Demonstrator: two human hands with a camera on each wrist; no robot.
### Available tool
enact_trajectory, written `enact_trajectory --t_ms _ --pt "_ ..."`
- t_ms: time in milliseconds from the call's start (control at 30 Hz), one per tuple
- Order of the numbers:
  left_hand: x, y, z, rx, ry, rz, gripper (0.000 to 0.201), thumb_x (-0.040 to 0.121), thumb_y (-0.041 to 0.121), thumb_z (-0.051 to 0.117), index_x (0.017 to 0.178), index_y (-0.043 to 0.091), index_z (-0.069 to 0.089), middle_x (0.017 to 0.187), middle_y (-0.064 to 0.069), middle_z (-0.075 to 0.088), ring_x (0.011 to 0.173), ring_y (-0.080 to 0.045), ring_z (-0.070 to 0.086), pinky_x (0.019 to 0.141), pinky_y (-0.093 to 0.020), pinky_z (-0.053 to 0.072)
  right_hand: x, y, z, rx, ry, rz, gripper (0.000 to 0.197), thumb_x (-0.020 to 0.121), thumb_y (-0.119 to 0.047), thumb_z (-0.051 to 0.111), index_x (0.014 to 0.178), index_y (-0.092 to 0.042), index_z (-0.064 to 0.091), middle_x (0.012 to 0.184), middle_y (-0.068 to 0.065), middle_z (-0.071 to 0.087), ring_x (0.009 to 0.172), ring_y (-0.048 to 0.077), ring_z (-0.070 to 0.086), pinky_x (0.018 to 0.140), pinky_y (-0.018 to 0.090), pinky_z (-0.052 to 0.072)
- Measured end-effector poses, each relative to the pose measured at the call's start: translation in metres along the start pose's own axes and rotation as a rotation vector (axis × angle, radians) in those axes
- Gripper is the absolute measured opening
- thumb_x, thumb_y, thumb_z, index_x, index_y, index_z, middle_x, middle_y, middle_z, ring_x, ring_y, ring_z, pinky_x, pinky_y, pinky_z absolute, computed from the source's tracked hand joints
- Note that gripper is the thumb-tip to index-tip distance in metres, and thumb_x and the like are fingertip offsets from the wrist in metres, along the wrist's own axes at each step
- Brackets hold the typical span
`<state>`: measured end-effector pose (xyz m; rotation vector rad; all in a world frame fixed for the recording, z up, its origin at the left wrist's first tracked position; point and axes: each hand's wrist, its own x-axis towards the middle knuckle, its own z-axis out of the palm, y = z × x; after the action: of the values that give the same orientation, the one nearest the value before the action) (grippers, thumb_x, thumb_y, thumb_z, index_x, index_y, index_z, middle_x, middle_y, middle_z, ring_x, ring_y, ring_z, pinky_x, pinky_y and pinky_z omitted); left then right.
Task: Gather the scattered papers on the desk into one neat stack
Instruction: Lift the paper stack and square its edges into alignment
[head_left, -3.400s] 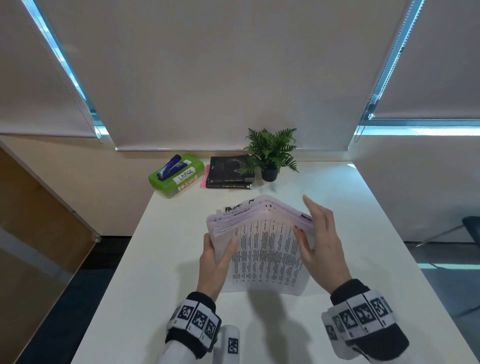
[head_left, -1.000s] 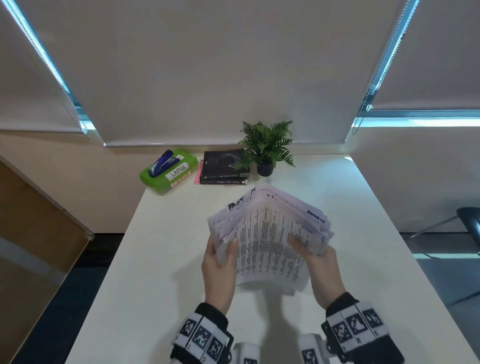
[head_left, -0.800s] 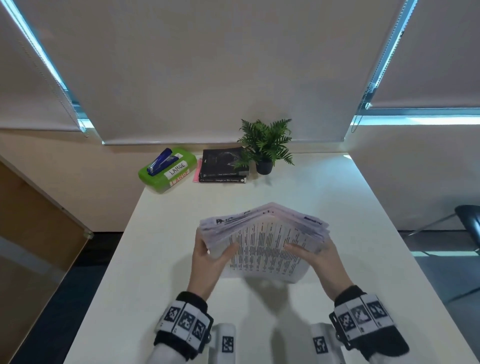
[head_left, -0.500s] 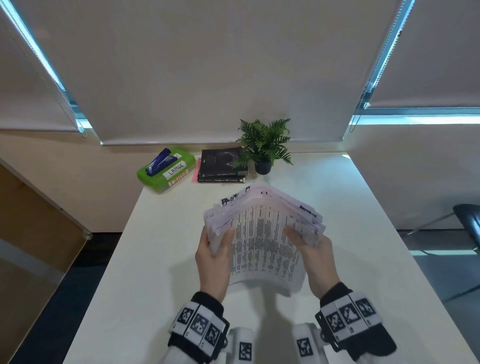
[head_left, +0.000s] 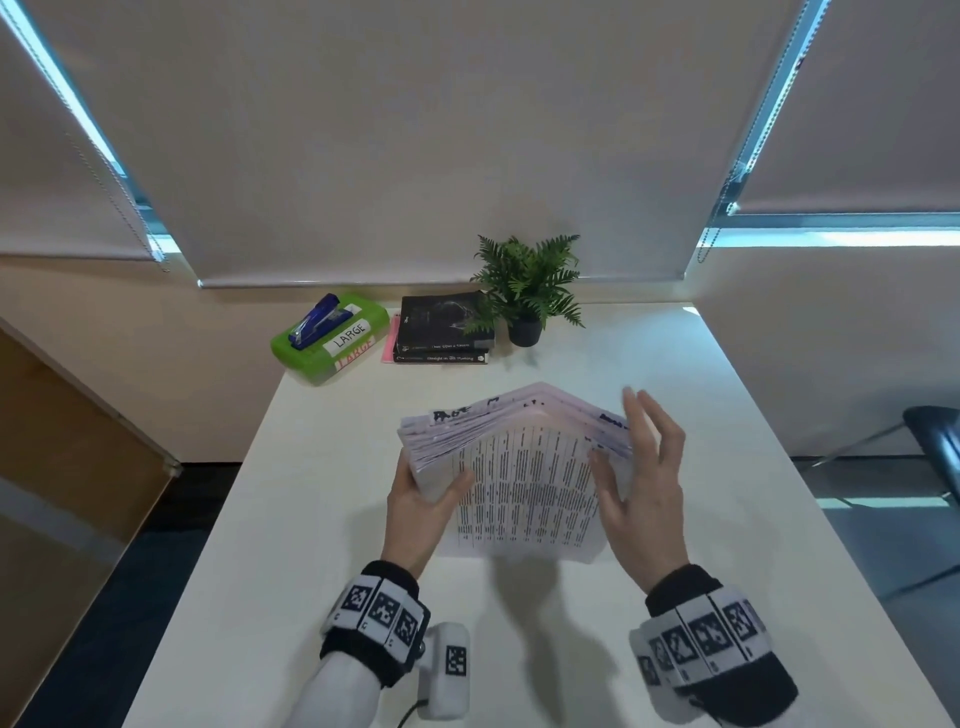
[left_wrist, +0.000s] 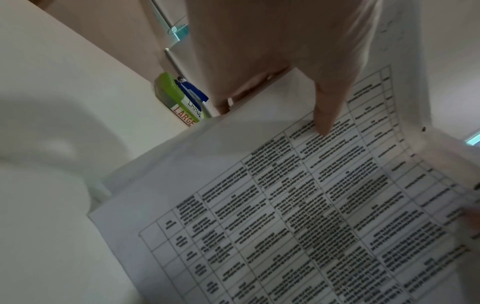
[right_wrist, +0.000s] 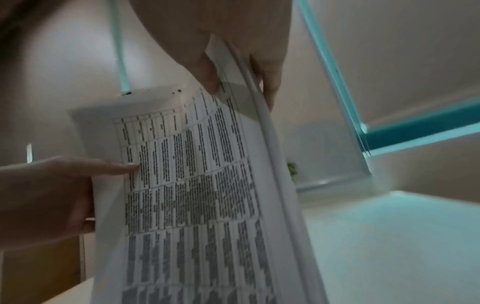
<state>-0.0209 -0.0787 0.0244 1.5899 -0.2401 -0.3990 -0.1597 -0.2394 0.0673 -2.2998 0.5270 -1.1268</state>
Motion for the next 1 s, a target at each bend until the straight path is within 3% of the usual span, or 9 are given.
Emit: enact_trajectory --t_ms 167,333,433,533,600,667,733,800,1000 --pt "0.004 0.0 -0.002 -0.009 -0.036 -0.034 0.056 0.066 0.027 0.082 0.115 0.022 0.057 0.11 0.004 0.069 0.104 -0.015 0.065 0.095 -0.039 0.051 0.013 -0.006 -0.002 -0.133 -0.075 -0.09 0.043 0.095 -0.033 0.038 0.138 -0.031 0.041 0.144 0.005 0.024 0.095 -0.004 0.041 0.074 0.02 0.046" --pt "0.006 -0.001 -0.006 0.022 -0.074 -0.038 0.06 0.057 0.043 0.081 0.111 0.029 0.059 0.109 0.008 0.07 0.104 -0.01 0.065 0.094 -0.033 0.05 0.012 0.0 -0.004 -0.065 -0.027 -0.033 0.039 0.094 -0.034 0.038 0.129 -0.029 0.055 0.133 0.005 0.045 0.091 -0.005 0.045 0.083 0.017 0.045" --pt "0.009 -0.003 -0.007 0.039 -0.089 -0.04 0.047 0.068 0.028 0.082 0.11 0.028 0.061 0.108 0.01 0.07 0.102 -0.005 0.064 0.086 -0.021 0.049 0.017 0.002 -0.004 0.1 -0.006 0.091 0.031 0.091 -0.025 0.042 0.115 -0.033 0.059 0.104 0.003 0.058 0.085 0.0 0.053 0.076 0.022 0.047" --pt "0.008 -0.002 -0.001 0.002 -0.104 -0.055 0.037 0.078 0.002 0.071 0.113 0.01 0.06 0.104 0.001 0.068 0.095 -0.004 0.066 0.069 -0.007 0.05 0.021 0.003 -0.003 0.252 -0.087 0.227 0.031 0.093 -0.019 0.04 0.114 -0.039 0.052 0.103 0.002 0.056 0.093 0.006 0.055 0.084 0.035 0.05" --pt "0.006 0.0 0.004 0.014 -0.076 -0.038 0.029 0.083 0.006 0.066 0.111 0.014 0.059 0.103 0.005 0.066 0.09 0.007 0.064 0.071 -0.003 0.048 0.015 0.002 -0.002 0.308 -0.242 0.197 0.038 0.095 -0.026 0.048 0.13 -0.039 0.04 0.112 -0.002 0.048 0.107 0.004 0.051 0.092 0.025 0.046" --pt "0.006 0.0 0.008 0.053 -0.019 -0.005 0.032 0.084 0.019 0.067 0.114 0.016 0.058 0.108 0.002 0.067 0.101 -0.002 0.063 0.088 -0.016 0.048 0.009 0.001 0.003 0.173 -0.379 0.077 0.06 0.088 -0.025 0.061 0.139 -0.034 0.03 0.114 -0.006 0.042 0.108 0.003 0.046 0.095 0.016 0.04" --pt "0.004 0.001 0.01 0.004 0.031 -0.002 0.032 0.084 0.019 0.067 0.114 0.013 0.059 0.109 -0.004 0.068 0.104 -0.018 0.064 0.09 -0.029 0.05 0.008 0.001 0.005 0.07 -0.341 0.02 0.066 0.082 -0.005 0.066 0.133 -0.032 0.035 0.109 -0.006 0.044 0.1 -0.001 0.047 0.09 0.014 0.042" --pt "0.001 0.003 0.007 -0.067 0.065 0.006 0.025 0.082 0.014 0.068 0.106 0.015 0.06 0.102 -0.005 0.069 0.096 -0.019 0.066 0.076 -0.023 0.054 0.011 -0.001 -0.001 0.071 -0.217 0.016 0.055 0.076 0.009 0.065 0.117 -0.023 0.051 0.1 -0.005 0.052 0.093 -0.006 0.051 0.079 0.007 0.042" --pt "-0.003 0.009 -0.012 -0.017 0.052 0.048 0.021 0.078 0.012 0.072 0.095 0.021 0.063 0.096 -0.002 0.072 0.094 -0.021 0.068 0.072 -0.023 0.055 0.032 -0.023 -0.034 -0.259 -0.447 0.009 0.023 0.074 -0.013 0.067 0.087 -0.025 0.053 0.081 -0.011 0.061 0.071 0.011 0.058 0.074 0.037 0.049"
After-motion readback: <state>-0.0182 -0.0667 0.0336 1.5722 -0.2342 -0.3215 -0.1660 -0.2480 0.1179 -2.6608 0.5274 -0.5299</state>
